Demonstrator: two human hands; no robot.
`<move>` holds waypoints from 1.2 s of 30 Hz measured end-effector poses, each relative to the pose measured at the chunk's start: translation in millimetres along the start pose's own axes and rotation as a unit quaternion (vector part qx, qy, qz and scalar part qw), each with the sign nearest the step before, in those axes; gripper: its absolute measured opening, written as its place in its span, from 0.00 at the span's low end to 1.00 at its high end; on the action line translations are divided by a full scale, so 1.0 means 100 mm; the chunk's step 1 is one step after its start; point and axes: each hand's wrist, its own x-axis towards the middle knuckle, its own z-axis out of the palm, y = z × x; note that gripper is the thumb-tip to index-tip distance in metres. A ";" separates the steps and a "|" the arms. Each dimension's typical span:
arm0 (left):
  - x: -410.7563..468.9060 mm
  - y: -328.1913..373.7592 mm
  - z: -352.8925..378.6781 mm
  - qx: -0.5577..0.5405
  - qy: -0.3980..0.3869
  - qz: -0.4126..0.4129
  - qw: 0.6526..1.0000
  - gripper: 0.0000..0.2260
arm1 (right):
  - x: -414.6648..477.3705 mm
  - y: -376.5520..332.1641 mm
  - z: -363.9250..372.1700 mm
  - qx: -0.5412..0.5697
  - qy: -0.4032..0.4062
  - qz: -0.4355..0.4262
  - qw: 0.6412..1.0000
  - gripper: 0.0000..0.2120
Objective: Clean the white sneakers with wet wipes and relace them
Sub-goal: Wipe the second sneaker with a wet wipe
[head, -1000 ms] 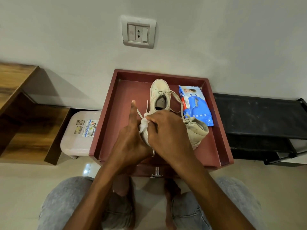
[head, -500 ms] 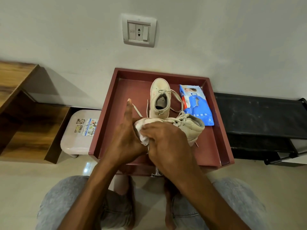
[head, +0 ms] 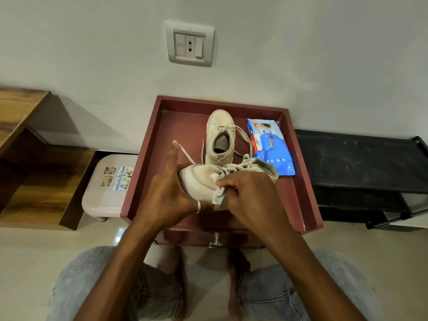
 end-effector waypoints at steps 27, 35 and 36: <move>0.04 0.03 -0.31 0.032 -0.013 -0.117 0.993 0.39 | -0.02 0.40 -0.03 -0.090 0.031 -0.009 0.995 0.09; 0.02 0.07 -0.21 -0.065 -0.029 -0.185 0.980 0.42 | 0.00 0.15 0.23 -0.034 0.049 -0.018 0.998 0.10; 0.01 0.08 -0.22 -0.061 -0.037 -0.185 0.980 0.44 | -0.01 0.09 0.26 -0.030 0.033 -0.035 0.998 0.11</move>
